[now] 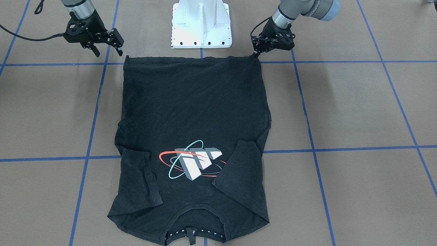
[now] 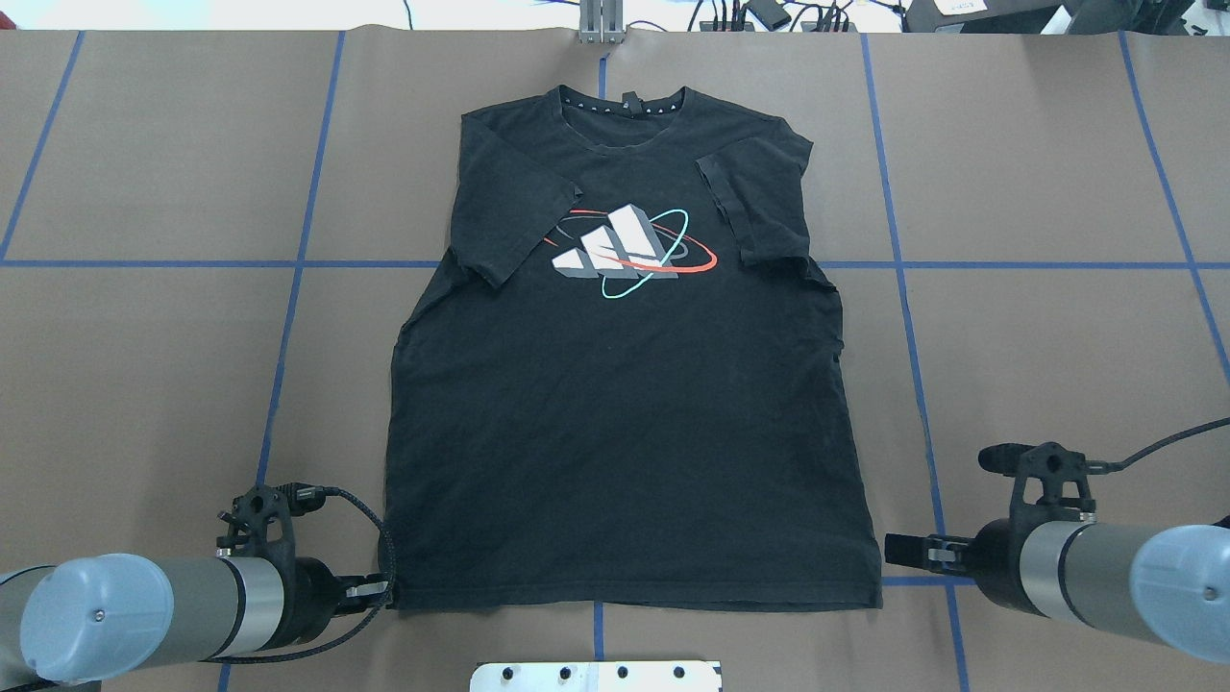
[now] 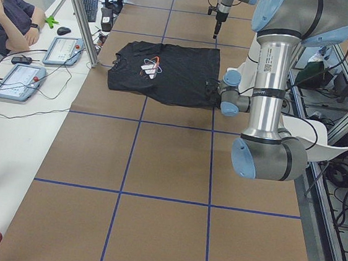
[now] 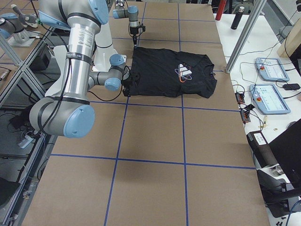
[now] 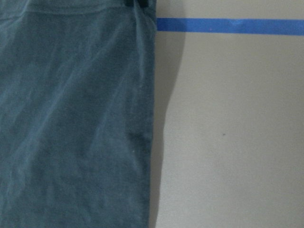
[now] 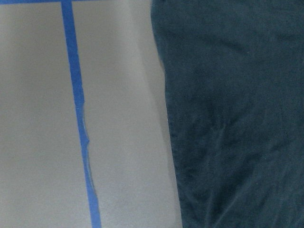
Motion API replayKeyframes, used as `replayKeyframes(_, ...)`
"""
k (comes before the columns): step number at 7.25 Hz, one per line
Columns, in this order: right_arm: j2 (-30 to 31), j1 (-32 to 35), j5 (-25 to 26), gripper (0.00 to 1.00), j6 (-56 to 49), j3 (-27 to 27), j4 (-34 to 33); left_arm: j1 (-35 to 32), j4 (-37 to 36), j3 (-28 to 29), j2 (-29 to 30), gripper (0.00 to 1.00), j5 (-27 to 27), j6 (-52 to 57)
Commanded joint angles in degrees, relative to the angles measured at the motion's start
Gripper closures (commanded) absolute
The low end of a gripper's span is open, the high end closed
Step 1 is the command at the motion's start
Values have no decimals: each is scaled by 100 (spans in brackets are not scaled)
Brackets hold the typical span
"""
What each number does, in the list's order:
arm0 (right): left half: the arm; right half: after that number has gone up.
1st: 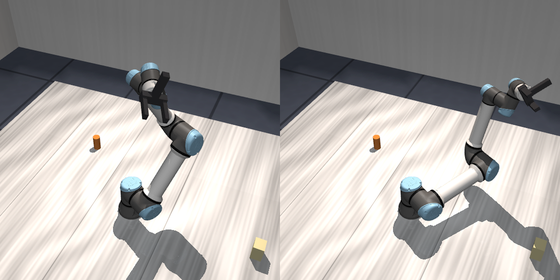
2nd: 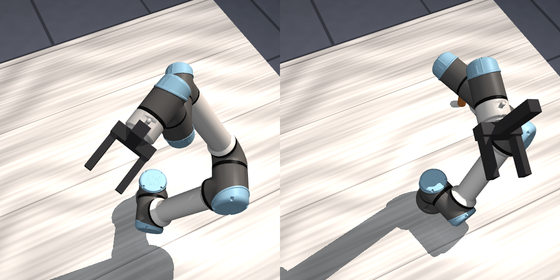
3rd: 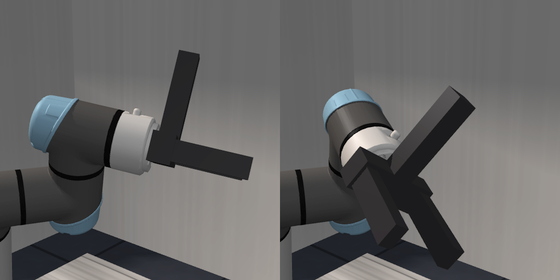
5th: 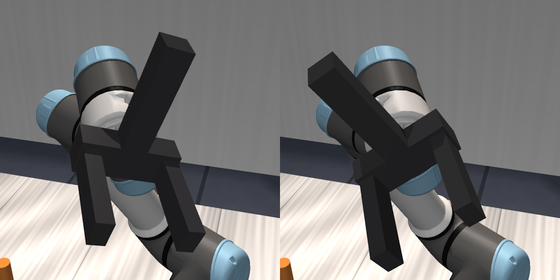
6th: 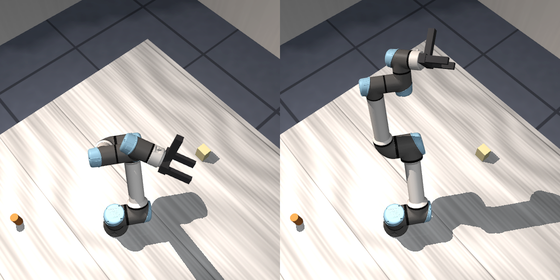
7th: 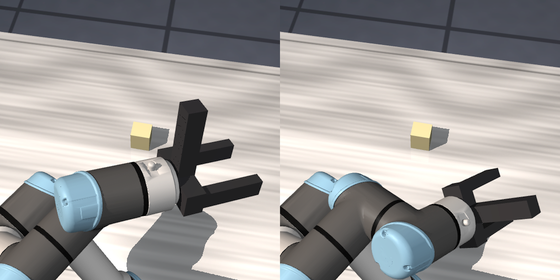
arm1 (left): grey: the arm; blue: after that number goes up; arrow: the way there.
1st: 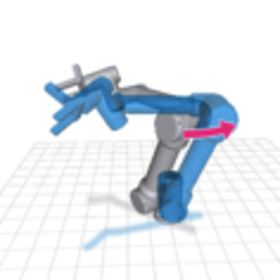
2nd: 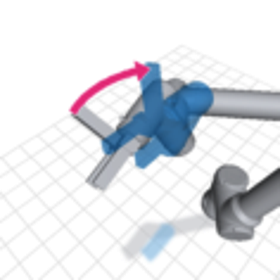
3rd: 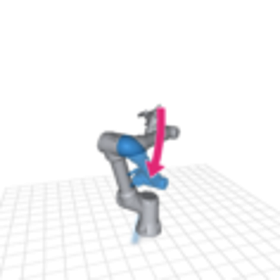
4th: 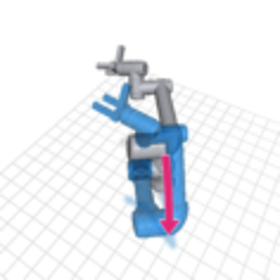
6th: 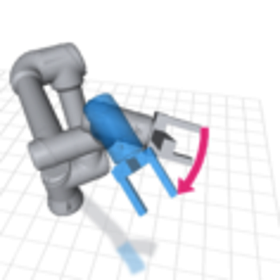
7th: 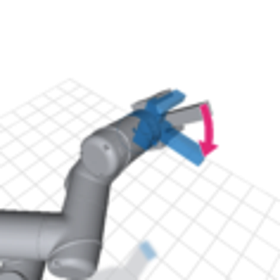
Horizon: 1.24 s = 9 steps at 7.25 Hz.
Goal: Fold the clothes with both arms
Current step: 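Grasp the hem corners nearest the robot with both grippers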
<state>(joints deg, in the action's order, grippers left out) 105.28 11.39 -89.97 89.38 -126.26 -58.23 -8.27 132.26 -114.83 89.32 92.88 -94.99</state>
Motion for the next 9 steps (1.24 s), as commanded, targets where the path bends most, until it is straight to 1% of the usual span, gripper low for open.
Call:
replayKeyframes(1,-298,-233,259,3,88,338,-13,0,1,-57,6,100,-121,7)
replayKeyframes(2,-298,-373,347,12,210,399,-13,0,1,-66,6,100,-130,7)
replayKeyframes(3,-298,-592,548,23,376,435,-13,0,1,-66,15,100,-130,7)
replayKeyframes(4,-289,-655,611,30,378,427,-31,0,1,-92,6,100,-130,7)
replayKeyframes(5,-272,-700,612,35,378,426,-57,0,1,-110,6,100,-130,7)
replayKeyframes(8,-263,-849,638,42,387,444,-75,9,1,-128,6,100,-130,7)
replayKeyframes(9,-263,-963,760,43,387,461,-75,9,1,-145,-3,100,-130,7)
